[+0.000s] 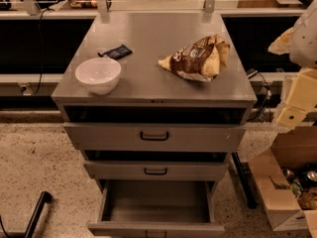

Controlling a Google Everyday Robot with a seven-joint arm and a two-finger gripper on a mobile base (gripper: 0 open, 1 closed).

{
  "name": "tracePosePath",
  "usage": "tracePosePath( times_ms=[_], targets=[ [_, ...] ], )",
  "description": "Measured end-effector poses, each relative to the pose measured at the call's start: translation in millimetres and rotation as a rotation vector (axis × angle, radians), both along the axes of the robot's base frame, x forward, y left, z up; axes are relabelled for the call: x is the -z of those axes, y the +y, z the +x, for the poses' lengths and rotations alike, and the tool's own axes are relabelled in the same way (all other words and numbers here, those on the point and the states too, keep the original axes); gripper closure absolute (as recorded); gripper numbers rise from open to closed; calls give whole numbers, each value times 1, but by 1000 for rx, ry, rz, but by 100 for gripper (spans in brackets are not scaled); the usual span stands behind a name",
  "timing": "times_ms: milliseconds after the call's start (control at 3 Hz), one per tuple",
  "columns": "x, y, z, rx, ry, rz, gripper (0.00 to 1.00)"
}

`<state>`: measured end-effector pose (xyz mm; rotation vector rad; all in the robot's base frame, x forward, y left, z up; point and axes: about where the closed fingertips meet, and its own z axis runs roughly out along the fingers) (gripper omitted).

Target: Close bottom drawer

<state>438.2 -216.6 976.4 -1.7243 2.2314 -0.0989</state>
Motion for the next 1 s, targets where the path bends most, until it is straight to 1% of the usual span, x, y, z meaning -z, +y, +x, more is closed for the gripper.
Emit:
tracePosePath(
  times_ms=[333, 667, 1000],
  targets=[
    [0, 0, 0, 0, 0, 0, 0],
    [41, 7, 0, -7, 36, 44, 0],
    [99, 47, -24, -79, 49, 188, 0]
  ],
)
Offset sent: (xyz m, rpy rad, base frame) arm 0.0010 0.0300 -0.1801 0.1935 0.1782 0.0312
